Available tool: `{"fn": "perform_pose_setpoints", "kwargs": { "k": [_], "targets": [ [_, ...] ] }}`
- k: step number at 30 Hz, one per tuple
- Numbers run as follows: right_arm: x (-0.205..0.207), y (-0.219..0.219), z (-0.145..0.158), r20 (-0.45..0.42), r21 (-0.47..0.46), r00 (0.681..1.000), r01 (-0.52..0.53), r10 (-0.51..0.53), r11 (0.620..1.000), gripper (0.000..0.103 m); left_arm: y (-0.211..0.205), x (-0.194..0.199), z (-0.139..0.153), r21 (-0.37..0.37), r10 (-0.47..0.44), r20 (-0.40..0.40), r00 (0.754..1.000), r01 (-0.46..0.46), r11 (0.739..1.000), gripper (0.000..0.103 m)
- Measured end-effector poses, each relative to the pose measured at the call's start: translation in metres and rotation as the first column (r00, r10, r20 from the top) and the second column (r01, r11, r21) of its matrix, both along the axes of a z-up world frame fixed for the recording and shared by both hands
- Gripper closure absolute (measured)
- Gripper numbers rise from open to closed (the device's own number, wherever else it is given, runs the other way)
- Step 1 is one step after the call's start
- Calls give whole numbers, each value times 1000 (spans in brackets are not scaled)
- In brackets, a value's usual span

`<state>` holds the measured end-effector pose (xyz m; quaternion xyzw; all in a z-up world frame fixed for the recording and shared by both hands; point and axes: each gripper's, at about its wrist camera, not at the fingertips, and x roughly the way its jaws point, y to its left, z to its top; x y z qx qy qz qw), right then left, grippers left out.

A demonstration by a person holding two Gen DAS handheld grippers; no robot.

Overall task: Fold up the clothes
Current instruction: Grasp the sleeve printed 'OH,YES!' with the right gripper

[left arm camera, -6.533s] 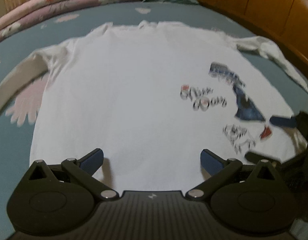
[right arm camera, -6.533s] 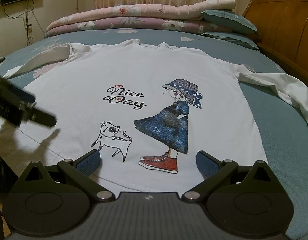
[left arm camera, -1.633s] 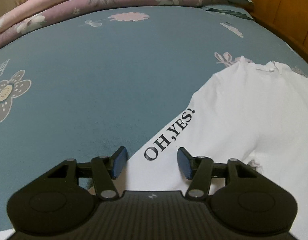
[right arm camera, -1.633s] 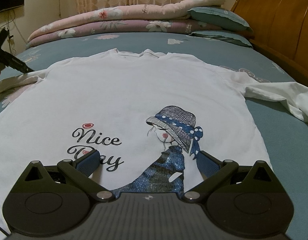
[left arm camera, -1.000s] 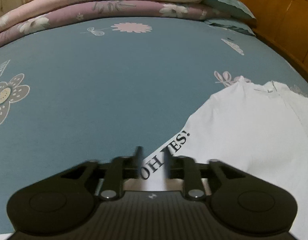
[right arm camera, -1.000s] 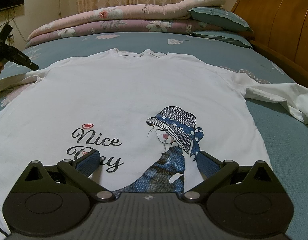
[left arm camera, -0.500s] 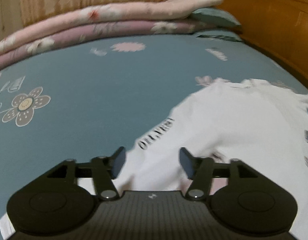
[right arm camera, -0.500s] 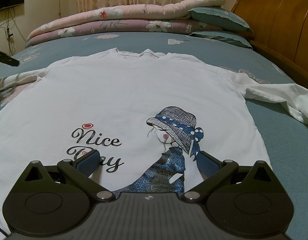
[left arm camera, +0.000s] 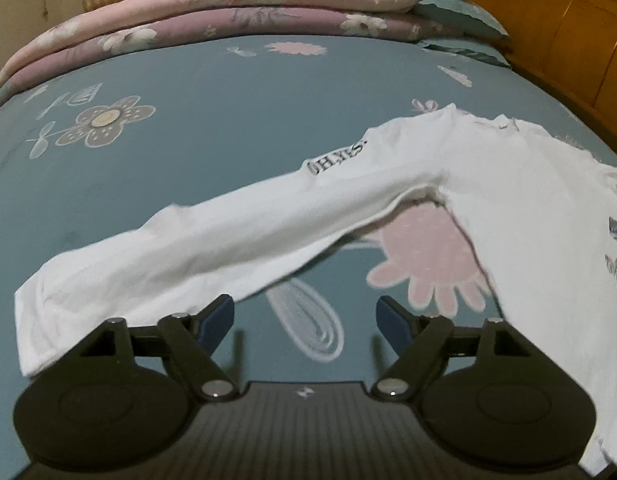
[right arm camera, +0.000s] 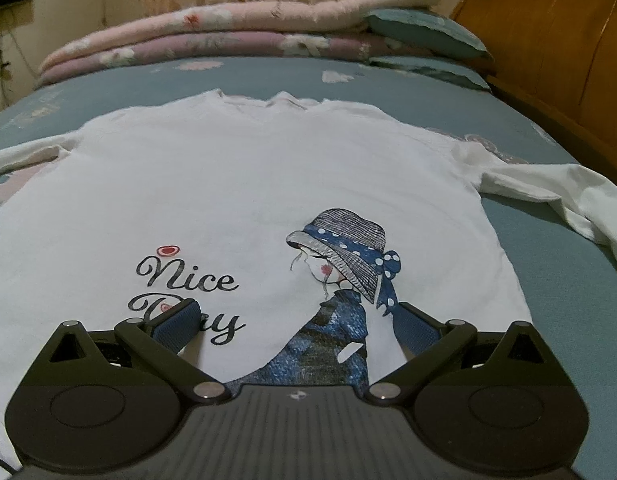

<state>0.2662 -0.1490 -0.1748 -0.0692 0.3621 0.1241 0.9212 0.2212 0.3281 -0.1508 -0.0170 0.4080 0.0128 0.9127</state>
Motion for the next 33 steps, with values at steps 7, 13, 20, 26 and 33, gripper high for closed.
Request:
{"fn": "perform_pose_setpoints", "kwargs": {
  "k": [7, 13, 20, 26, 33],
  "targets": [
    [24, 27, 68, 34, 12, 972, -232, 232, 973, 1, 7, -4, 20, -57, 71, 62, 996, -68, 996, 19],
    [75, 105, 148, 136, -66, 833, -532, 536, 844, 2, -5, 24, 44, -169, 123, 95, 988, -106, 980, 9],
    [151, 219, 156, 55, -163, 643, -749, 764, 642, 28, -31, 51, 38, -279, 64, 141, 988, -23, 960, 8],
    [208, 291, 112, -62, -148, 527, -845, 848, 514, 38, -23, 48, 9, -225, 38, 125, 991, -9, 974, 8],
    [252, 345, 60, -142, -86, 445, -895, 884, 437, 54, -7, 47, -13, -249, 50, 115, 992, -20, 968, 8]
  ]
}}
